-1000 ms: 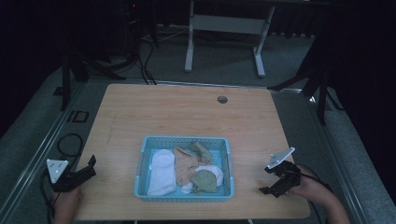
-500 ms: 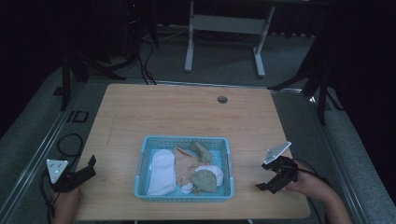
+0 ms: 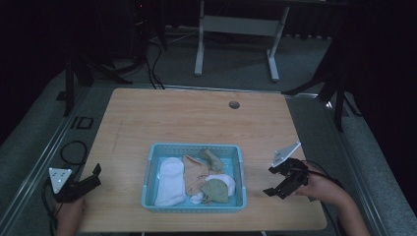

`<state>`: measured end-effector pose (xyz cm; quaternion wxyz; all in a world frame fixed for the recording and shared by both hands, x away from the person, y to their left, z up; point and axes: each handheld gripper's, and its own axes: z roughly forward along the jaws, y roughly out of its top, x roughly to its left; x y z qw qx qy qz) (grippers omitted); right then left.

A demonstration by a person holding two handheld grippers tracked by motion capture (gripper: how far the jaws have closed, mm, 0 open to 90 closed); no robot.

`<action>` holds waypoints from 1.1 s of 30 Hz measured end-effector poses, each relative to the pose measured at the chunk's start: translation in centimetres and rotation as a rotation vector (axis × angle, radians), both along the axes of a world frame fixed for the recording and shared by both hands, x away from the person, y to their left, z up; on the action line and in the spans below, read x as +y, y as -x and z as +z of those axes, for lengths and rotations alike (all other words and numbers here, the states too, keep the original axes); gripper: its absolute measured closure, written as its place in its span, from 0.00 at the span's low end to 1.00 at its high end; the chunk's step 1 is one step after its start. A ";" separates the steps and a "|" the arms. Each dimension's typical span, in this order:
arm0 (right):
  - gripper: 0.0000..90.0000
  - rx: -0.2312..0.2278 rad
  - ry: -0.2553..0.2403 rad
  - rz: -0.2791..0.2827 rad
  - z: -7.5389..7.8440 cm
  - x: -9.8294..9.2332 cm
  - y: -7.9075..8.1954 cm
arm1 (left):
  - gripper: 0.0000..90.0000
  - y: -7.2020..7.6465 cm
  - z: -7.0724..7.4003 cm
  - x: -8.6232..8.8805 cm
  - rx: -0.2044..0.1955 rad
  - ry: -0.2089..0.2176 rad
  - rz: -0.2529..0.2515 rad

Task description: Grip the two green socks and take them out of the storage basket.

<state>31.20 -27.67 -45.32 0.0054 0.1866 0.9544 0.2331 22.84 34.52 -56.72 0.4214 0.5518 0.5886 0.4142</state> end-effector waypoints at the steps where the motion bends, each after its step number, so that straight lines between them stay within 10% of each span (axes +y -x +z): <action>1: 0.17 -0.002 -0.004 0.004 0.2 0.2 0.0 | 0.00 0.0 0.0 0.0 -0.002 0.001 0.001; 33: 0.22 -0.031 -0.025 0.143 3.0 7.2 -0.5 | 0.00 -0.1 0.0 -0.2 0.006 -0.012 -0.001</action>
